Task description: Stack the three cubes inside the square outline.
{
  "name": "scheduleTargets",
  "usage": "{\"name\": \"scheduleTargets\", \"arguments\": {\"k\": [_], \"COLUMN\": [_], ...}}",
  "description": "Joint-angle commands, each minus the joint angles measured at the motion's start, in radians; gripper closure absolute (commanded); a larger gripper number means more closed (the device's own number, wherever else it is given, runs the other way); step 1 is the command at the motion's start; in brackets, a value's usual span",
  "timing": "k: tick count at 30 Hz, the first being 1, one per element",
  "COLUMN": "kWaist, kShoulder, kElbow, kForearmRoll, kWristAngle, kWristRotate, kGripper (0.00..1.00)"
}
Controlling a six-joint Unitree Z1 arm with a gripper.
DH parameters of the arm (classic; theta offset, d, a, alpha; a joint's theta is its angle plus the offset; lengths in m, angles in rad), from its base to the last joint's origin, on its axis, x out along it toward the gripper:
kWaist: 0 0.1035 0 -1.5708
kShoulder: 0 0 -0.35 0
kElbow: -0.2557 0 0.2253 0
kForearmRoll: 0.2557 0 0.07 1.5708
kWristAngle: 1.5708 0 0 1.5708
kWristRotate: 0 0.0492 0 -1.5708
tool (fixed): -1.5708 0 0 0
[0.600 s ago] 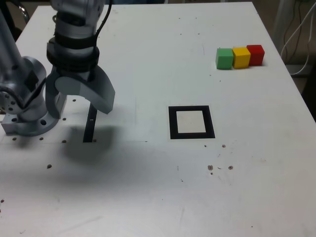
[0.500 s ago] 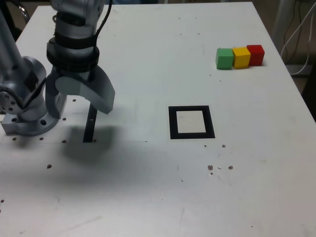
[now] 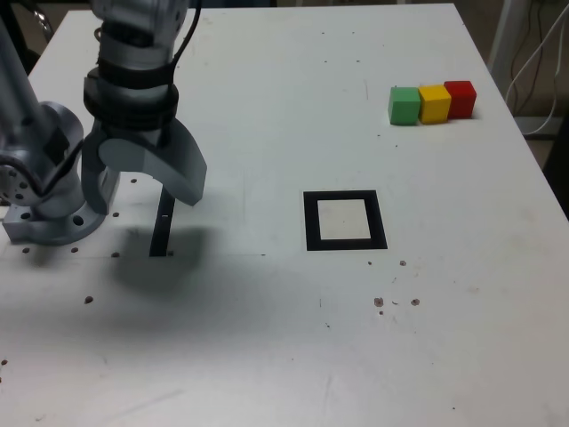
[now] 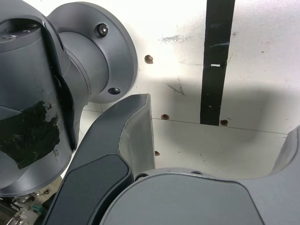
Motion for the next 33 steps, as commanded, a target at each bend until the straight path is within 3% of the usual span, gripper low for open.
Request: {"name": "scheduleTargets", "arguments": {"k": [1, 12, 21, 29, 33], "kWaist": [0.002, 0.006, 0.068, 0.12, 0.134], "kShoulder": [-0.004, -0.061, -0.025, 0.028, 0.084], "kElbow": [0.0, -0.006, -0.1, -0.315, -0.441], "kForearmRoll": [-0.001, 0.018, 0.049, 0.162, 0.222], "kWristAngle": [-0.003, -0.001, -0.003, 0.038, 0.081], "kWristRotate": [0.001, 0.021, 0.132, 0.197, 0.233], "kGripper": [0.01, 0.0, 0.0, 0.0, 0.0]}}
